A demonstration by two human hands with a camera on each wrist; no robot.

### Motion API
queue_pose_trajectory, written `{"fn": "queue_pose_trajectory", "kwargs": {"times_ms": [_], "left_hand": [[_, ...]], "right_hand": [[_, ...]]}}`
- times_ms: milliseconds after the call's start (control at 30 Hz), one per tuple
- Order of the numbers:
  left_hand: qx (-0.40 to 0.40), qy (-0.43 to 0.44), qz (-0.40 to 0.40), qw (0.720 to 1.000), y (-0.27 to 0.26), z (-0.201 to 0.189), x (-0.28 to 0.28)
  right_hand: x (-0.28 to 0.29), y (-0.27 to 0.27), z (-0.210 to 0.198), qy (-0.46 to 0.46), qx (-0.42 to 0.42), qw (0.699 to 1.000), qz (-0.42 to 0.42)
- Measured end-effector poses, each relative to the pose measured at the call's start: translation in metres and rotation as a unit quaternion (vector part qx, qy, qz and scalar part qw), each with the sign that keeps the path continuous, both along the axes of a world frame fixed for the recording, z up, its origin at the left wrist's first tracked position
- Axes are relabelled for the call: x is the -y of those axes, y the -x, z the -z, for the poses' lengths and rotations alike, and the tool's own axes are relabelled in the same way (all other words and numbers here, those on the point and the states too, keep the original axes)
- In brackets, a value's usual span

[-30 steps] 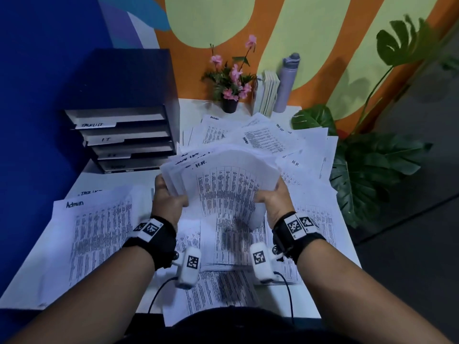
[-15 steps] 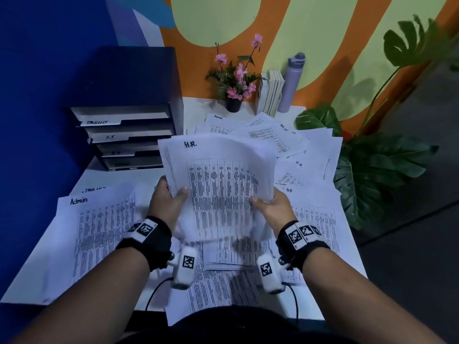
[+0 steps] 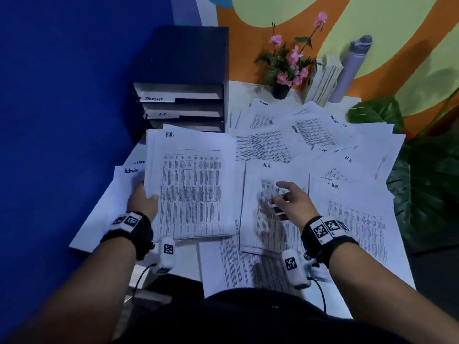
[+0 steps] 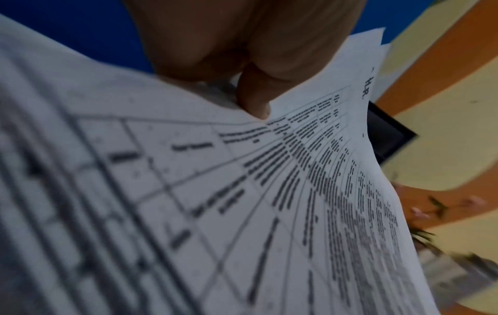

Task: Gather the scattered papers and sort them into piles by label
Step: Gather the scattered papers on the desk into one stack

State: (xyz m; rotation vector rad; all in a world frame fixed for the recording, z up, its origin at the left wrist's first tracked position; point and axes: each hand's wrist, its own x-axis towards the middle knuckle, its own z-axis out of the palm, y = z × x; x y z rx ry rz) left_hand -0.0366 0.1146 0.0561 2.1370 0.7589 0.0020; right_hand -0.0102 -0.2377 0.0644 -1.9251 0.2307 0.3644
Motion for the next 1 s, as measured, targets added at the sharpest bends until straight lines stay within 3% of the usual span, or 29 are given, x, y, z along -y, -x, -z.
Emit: {"fn": "queue_pose_trajectory", "kwargs": {"times_ms": [200,400,533,633,700,800,900,1000], "left_hand": [[-0.073,-0.059,-0.047,0.994,0.012,0.017,-0.062],[-0.102,-0.091,-0.073,0.988,0.017,0.034,-0.084],[-0.071,-0.162,-0.045,0.983,0.002,0.029,-0.046],[-0.007,-0.097,0.064,0.993,-0.009,0.031,0.009],[-0.043,-0.096,0.144,0.984,-0.013,0.034,0.044],[-0.167,-0.147,0.256,0.941,-0.017,0.036,0.086],[-0.212,-0.156,0.247,0.933,-0.016,0.052,0.104],[-0.140,-0.147,0.203,0.958,-0.013,0.060,0.111]], "right_hand": [[0.005,-0.001,0.025,0.045,-0.035,0.998,-0.004],[0.013,0.003,0.044,0.138,-0.040,0.989,-0.026],[0.024,0.004,0.047,0.192,-0.021,0.981,0.001],[0.046,0.001,0.051,0.245,0.001,0.969,0.046],[0.069,0.000,0.053,0.283,-0.001,0.956,0.076],[0.108,0.008,0.055,0.347,-0.046,0.925,0.151],[0.146,0.025,0.057,0.386,-0.103,0.891,0.213],[0.176,0.042,0.058,0.392,-0.158,0.870,0.253]]}}
